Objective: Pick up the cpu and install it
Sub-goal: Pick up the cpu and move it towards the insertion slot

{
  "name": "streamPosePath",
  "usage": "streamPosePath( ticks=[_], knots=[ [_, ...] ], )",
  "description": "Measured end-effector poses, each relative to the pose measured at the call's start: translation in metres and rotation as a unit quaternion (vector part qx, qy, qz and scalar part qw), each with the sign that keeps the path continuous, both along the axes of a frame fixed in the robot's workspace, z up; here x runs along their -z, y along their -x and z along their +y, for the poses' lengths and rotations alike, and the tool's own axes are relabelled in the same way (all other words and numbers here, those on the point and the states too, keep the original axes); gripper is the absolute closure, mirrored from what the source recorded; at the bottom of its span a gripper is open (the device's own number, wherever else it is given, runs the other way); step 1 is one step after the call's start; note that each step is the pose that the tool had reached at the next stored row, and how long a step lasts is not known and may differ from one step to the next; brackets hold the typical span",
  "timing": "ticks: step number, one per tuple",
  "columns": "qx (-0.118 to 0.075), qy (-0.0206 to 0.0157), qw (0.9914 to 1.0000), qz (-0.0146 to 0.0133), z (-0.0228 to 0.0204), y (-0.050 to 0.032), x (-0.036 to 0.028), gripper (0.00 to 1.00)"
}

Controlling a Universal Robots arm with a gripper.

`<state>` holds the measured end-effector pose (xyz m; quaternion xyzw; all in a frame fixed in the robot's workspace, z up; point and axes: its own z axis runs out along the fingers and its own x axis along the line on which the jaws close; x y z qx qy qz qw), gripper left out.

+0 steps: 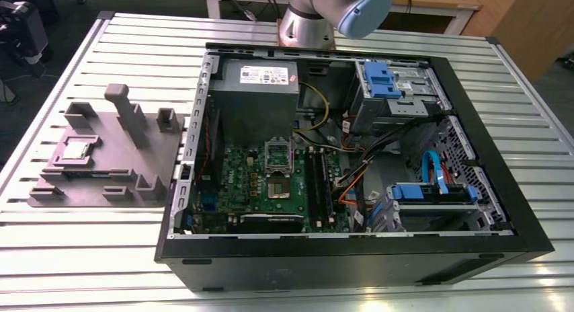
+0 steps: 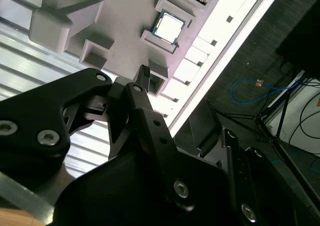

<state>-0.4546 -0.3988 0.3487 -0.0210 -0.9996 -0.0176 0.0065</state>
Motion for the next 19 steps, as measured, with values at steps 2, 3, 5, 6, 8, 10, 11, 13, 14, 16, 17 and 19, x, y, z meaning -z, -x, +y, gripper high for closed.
streamPosePath(
  ticks=[2, 3, 5, 6, 8, 10, 11, 13, 14, 16, 17, 19],
  knots=[
    [0.0, 0.0, 1.0, 0.0, 0.0, 0.0, 0.0004, 0.41],
    [0.0, 0.0, 1.0, 0.0, 0.0, 0.0, 0.0007, 0.41],
    [0.0, 0.0, 1.0, -0.0001, 0.0, 0.0, 0.0012, 0.41],
    [0.0, 0.0, 1.0, -0.0001, 0.0, 0.0, 0.0016, 0.41],
    [0.0, 0.0, 1.0, -0.0001, 0.0, 0.0, 0.0022, 0.41],
    [0.0, 0.0, 1.0, 0.0, 0.0, 0.0, 0.0026, 0.41],
    [0.0, 0.0, 1.0, 0.0, 0.0, 0.0, 0.0029, 0.41],
    [0.0, 0.0, 1.0, 0.0, 0.0, 0.0, 0.0033, 0.41],
    [0.0, 0.0, 1.0, 0.0, 0.0, 0.0, 0.0035, 0.41],
    [0.0, 0.0, 1.0, 0.0, 0.0, 0.0, 0.0038, 0.41],
    [0.0, 0.0, 1.0, 0.0, 0.0, 0.0, 0.0039, 0.41],
    [0.0, 0.0, 1.0, -0.0001, 0.0, 0.0, 0.0043, 0.41]
  ],
)
